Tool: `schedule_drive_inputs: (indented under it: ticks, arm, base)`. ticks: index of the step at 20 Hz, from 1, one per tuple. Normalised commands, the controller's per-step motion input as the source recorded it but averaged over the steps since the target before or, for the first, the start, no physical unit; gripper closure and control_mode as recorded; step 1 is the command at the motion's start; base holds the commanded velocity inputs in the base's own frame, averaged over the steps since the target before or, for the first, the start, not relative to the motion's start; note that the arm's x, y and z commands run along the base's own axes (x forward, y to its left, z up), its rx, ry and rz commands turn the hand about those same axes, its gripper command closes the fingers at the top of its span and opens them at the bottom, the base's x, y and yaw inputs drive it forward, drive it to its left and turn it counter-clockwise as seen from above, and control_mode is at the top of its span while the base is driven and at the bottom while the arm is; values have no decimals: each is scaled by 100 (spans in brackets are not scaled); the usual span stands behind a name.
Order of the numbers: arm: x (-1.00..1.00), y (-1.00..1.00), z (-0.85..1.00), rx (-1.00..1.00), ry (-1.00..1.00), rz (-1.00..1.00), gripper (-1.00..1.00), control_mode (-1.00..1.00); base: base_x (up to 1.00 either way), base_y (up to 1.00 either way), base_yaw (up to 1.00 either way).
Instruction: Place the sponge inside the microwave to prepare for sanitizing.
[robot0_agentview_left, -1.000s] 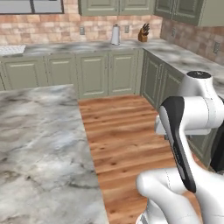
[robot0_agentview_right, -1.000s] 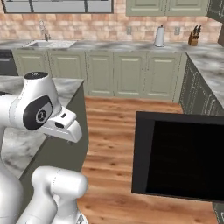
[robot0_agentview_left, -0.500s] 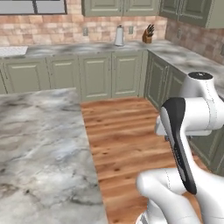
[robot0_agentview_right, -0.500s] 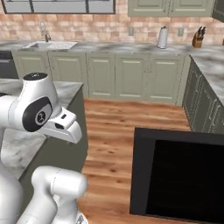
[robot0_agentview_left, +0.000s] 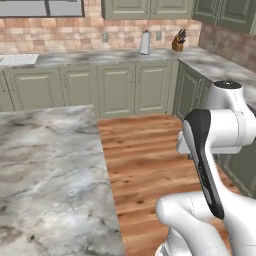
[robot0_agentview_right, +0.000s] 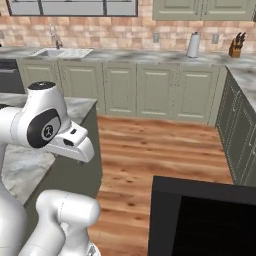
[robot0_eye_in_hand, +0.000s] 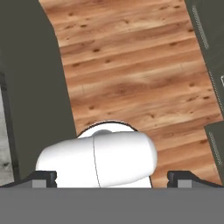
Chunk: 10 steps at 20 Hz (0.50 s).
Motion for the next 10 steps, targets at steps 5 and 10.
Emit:
schedule_drive_inputs:
  ticks: [5, 10]
  arm:
    - [0, 0, 0, 0, 0, 0, -100, 100]
    - [0, 0, 0, 0, 0, 0, -100, 100]
  base:
    - [87, 16, -17]
    - [27, 91, -16]
